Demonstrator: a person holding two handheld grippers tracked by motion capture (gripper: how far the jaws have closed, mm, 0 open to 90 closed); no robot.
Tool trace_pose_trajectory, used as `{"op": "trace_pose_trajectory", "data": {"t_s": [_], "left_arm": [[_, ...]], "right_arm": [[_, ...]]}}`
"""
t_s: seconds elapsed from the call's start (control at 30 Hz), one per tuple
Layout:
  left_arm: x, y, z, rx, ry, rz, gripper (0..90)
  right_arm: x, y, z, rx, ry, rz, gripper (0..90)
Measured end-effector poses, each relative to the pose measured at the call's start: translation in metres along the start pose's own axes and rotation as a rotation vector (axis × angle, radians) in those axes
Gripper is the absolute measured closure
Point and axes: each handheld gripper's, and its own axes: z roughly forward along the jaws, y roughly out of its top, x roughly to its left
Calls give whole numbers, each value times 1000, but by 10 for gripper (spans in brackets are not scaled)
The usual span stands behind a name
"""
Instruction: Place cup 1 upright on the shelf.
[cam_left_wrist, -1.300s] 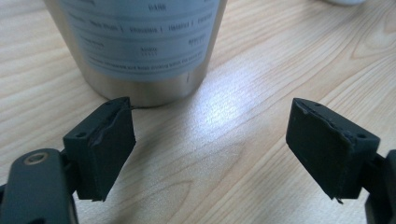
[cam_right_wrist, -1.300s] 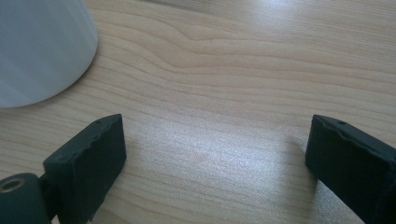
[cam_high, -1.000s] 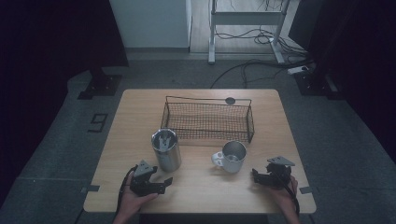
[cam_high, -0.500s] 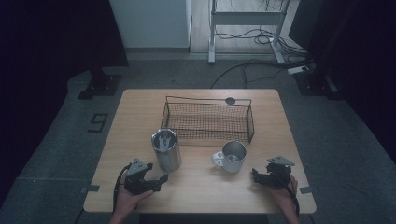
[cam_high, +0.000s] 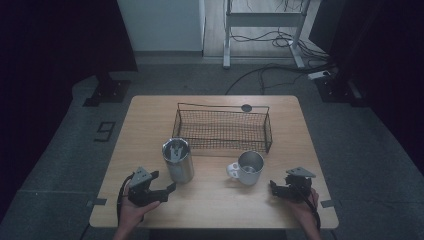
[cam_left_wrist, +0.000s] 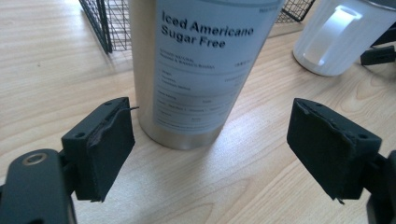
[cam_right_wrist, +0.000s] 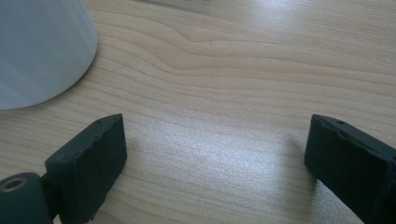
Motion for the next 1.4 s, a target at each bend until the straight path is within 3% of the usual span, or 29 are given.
{"op": "trace_pose_trajectory", "data": {"t_s": [0.3,0.47,0.83,1.4], "left_arm": [[2,12,-2,-5,7,-7,116],[6,18,1,-8,16,-5,56],[5,34,11,-11,32,27,9],[-1,53,39,0,45,41,0]], "right_arm": [[0,0,0,0,0,0,54],[0,0,0,0,0,1,54],[0,0,0,0,0,2,54],[-1,0,0,0,-1,2,57]]}}
